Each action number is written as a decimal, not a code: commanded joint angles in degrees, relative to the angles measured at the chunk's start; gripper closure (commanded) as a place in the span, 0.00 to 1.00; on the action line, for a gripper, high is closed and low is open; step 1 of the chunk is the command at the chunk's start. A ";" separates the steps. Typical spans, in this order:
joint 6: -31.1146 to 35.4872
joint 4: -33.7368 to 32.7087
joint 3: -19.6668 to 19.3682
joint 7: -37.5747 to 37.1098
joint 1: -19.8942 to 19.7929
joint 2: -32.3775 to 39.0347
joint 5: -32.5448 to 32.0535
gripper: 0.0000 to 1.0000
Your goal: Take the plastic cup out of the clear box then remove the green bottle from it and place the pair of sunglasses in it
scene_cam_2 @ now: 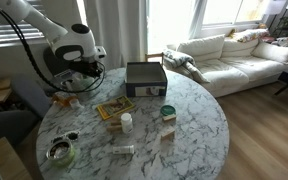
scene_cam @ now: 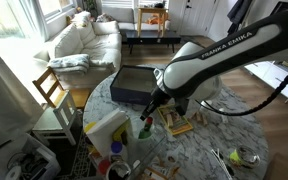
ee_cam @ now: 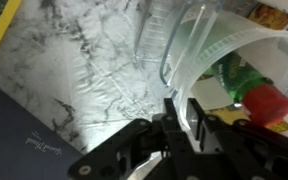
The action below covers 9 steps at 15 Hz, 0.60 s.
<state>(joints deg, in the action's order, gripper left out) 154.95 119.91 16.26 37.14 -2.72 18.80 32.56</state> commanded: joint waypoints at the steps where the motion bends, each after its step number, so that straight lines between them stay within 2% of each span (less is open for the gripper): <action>1: 1.16 -0.43 1.27 0.68 -1.07 0.88 1.67 0.96; 2: 1.12 -0.38 1.35 0.73 -1.14 0.88 1.74 1.00; 9: -2.46 -1.32 2.16 1.28 -2.56 -1.39 4.38 0.99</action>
<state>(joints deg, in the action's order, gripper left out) 154.96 119.56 17.45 37.27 -3.55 18.77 34.40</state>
